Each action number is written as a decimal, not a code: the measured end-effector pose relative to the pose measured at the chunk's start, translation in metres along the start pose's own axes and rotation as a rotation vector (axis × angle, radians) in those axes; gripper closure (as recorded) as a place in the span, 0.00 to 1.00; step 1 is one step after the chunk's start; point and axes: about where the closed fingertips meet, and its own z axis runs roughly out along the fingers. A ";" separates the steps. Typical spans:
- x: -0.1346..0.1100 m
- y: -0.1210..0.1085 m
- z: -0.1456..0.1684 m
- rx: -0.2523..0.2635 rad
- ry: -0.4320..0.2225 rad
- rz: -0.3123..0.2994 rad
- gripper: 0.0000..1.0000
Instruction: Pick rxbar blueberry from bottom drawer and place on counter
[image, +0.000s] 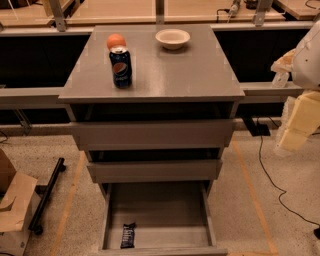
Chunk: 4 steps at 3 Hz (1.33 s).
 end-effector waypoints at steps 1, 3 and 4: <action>-0.001 0.000 0.000 0.005 -0.003 0.002 0.00; 0.009 0.000 0.031 0.003 -0.005 0.113 0.00; 0.025 0.008 0.065 -0.044 0.035 0.248 0.00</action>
Offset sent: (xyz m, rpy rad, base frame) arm 0.0058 -0.0005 -0.0272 0.0324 0.0061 -0.0769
